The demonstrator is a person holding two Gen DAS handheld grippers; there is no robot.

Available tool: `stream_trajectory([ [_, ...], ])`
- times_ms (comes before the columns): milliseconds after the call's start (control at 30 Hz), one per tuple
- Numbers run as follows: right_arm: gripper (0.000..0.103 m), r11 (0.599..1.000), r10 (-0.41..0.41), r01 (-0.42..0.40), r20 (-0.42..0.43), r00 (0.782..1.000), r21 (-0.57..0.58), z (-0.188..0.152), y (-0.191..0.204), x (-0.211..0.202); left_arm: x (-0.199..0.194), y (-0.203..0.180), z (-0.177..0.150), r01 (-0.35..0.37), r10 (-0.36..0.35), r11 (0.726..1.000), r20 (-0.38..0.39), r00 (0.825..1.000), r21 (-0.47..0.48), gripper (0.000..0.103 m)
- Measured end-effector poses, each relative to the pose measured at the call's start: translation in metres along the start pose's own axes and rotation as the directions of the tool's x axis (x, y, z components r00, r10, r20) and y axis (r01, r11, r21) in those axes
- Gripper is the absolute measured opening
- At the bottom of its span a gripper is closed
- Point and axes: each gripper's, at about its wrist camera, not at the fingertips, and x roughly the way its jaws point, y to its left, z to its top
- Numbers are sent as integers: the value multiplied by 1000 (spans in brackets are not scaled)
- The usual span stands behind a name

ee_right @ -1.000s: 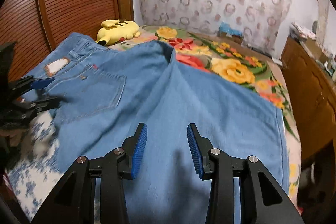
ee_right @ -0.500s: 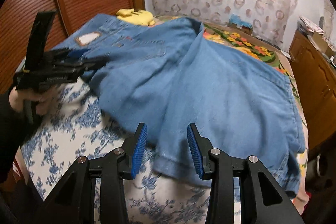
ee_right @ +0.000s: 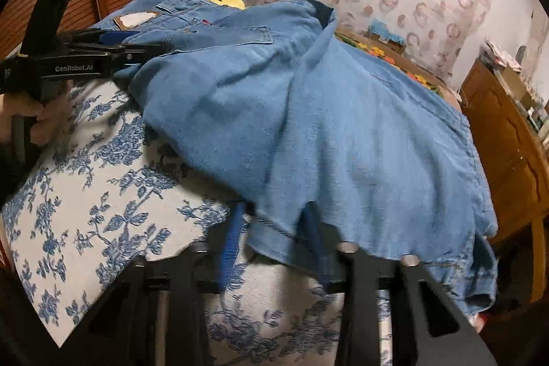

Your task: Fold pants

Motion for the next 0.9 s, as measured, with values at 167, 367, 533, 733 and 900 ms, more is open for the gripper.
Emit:
stream_trajectory([
  [167,6,999,-43,43,42,998,-1,6,-18,-19,-1,-2,0,-10,10,1000,5,1000,3,76],
  [367,5,989,-145,143,131,981,20,29,-51,-41,-2,-3,0,-18,18,1000,15,1000,7,76],
  [533,5,972,-236,234,165,958,29,51,-77,-40,-3,-2,-2,-20,20,1000,21,1000,3,76],
  [733,5,955,-296,292,162,941,54,73,-91,-18,-3,-3,-2,-19,19,1000,22,1000,2,76],
  [900,5,940,-340,334,146,929,62,92,-84,5,-3,-2,-2,-19,19,1000,22,1000,1,76],
])
